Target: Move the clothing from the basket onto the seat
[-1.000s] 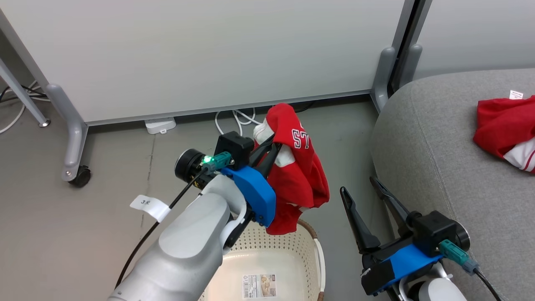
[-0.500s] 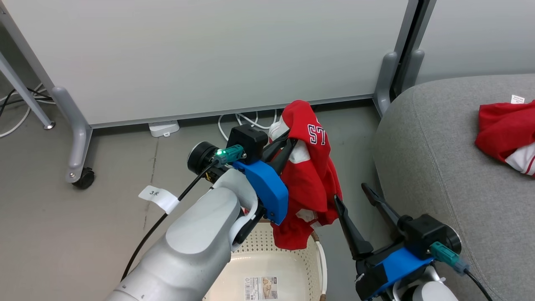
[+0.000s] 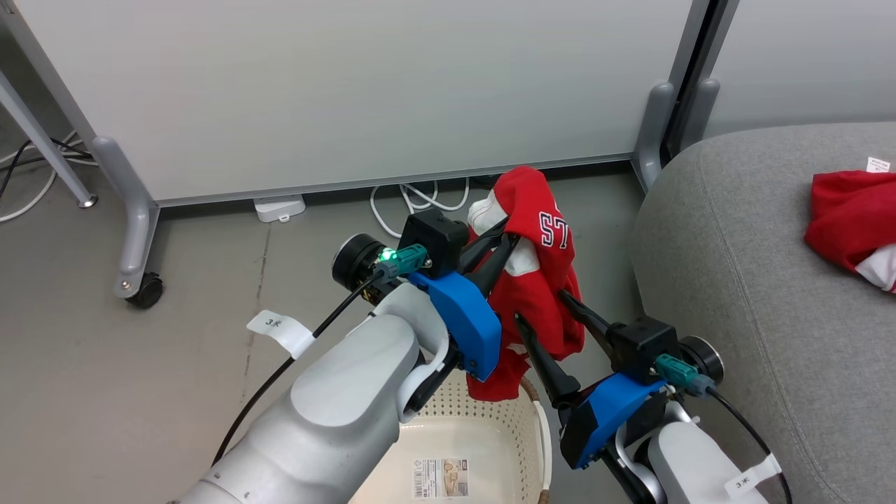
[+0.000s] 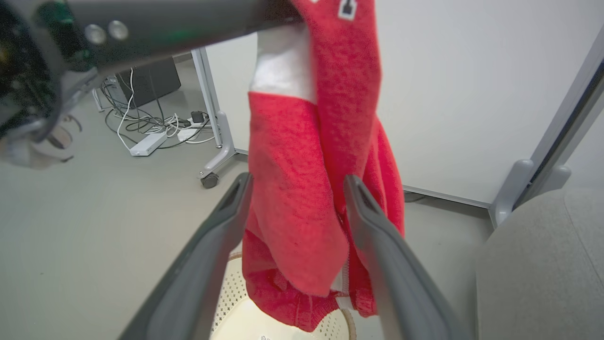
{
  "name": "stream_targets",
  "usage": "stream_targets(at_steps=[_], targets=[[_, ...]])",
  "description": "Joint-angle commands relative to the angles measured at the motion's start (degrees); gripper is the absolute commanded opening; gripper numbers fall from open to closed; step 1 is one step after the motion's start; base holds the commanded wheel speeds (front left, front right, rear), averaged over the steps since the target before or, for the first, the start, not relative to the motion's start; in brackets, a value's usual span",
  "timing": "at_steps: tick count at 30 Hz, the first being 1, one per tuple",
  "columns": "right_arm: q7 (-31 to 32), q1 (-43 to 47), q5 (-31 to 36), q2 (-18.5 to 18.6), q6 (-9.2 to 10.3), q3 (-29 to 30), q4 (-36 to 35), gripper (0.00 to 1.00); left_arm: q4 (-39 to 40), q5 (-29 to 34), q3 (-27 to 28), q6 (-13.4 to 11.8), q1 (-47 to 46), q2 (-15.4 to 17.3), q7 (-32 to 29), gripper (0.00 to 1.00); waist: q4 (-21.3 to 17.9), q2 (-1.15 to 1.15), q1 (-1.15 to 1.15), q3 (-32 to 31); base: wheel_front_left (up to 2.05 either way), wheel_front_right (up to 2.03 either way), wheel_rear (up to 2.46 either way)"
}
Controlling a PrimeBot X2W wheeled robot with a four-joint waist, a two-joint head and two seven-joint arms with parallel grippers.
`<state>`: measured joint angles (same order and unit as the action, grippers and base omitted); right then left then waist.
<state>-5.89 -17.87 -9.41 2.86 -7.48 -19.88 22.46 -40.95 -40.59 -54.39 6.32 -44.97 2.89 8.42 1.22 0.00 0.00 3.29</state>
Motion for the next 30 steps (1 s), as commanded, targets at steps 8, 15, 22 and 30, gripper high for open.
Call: stream_targets(at_steps=[8, 15, 22, 30], targets=[[-3.1, -5.7, -2.1, 0.0, -0.03, -2.1, 9.1, 1.00, 3.0, -2.0, -2.9, -0.9, -1.4, 0.0, -0.1, 0.00, 0.9, 0.00, 0.00, -0.3, 0.00, 0.00, 0.00], [-4.6, -7.3, -3.9, 0.0, -0.03, -3.4, 12.7, 0.00, 4.0, -2.7, -4.3, -1.6, -1.7, 0.0, 0.0, 0.00, 0.7, 0.00, 0.00, -0.7, 0.00, 0.00, 0.00], [-6.1, -8.3, -5.1, 0.1, -0.03, -3.8, 14.6, 0.00, 3.3, -3.2, -5.1, -2.1, -1.7, 0.0, 0.5, 0.00, 0.0, 0.00, 0.00, -0.9, 0.00, 0.00, 0.00], [-7.2, -8.3, -5.6, 0.0, -0.03, -3.9, 15.1, 0.00, 2.8, -3.6, -5.4, -2.5, -1.6, 0.0, 1.4, 1.00, -0.2, 0.00, 0.00, -1.0, 0.00, 0.00, 0.00]])
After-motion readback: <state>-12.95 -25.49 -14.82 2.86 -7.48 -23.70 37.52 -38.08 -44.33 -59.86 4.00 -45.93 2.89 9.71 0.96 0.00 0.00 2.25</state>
